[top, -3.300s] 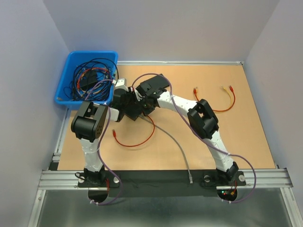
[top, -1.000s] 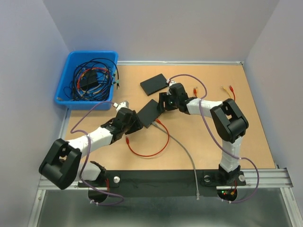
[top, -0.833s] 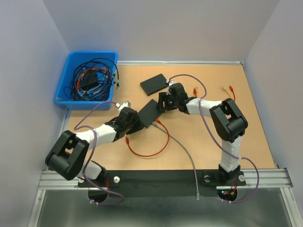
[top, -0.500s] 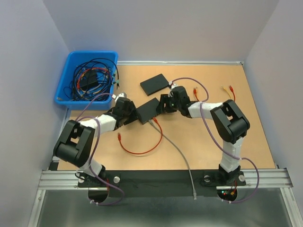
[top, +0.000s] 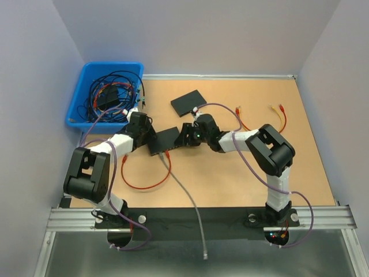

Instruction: Insert the plug into the switch port

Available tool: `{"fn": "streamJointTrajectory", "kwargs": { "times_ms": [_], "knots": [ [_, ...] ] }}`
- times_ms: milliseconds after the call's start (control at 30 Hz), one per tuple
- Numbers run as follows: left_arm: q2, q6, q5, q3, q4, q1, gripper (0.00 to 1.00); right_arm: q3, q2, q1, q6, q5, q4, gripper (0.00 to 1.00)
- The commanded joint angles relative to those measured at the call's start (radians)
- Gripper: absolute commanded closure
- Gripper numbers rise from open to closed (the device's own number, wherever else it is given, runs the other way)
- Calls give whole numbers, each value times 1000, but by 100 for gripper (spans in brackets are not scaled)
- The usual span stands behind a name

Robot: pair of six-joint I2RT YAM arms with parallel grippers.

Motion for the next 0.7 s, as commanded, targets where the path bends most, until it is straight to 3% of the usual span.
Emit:
{"fn": "streamJointTrajectory", "kwargs": {
  "times_ms": [0, 667],
  "knots": [
    [-40, 51, 22, 52, -33, 17, 37, 30, 68, 115, 112, -65, 34, 39],
    [-174, 114, -203, 186, -368, 36, 36, 125, 166, 195, 154, -91, 92, 39]
  ]
}}
